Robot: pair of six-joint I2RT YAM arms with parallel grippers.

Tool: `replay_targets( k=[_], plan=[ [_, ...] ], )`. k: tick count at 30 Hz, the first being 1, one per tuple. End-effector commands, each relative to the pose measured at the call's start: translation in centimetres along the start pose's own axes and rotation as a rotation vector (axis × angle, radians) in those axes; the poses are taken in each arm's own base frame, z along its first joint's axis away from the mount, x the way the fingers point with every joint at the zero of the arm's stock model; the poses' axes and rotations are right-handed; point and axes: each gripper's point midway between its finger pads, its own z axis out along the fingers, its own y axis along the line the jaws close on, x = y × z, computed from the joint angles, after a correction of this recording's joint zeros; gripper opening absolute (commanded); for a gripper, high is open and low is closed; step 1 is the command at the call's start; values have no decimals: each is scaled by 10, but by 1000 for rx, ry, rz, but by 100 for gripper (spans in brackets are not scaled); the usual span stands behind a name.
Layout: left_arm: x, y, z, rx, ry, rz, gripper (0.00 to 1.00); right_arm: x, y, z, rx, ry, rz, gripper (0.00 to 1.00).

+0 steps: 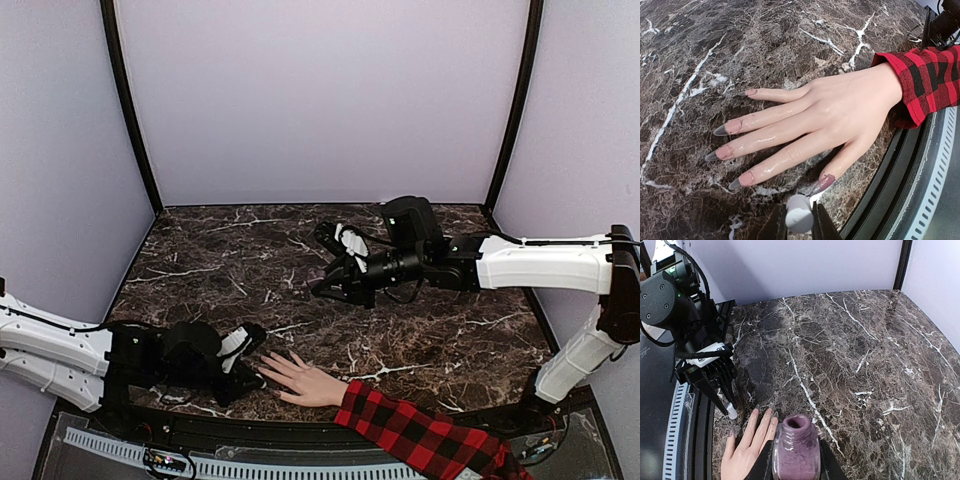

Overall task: Paint the nails
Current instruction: Paint the nail with the hand.

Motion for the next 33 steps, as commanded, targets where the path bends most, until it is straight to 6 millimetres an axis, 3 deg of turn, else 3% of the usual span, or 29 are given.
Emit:
replay_targets(
  k=[1,11,20,33],
  plan=[
    [-8,5,-8,-25,-27,-24,0,-8,-5,-1,11,-27,-17,0],
    [-32,-5,-29,46,-151,-19,0,-9,-5,-1,9,-29,-17,0],
    [-37,-24,-17,128,-143,2,0,-7,-5,-1,11,-25,-15,0],
    [-27,-25,-4,132,-94,5,0,-6,-5,0,13,-24,-17,0]
  ],
)
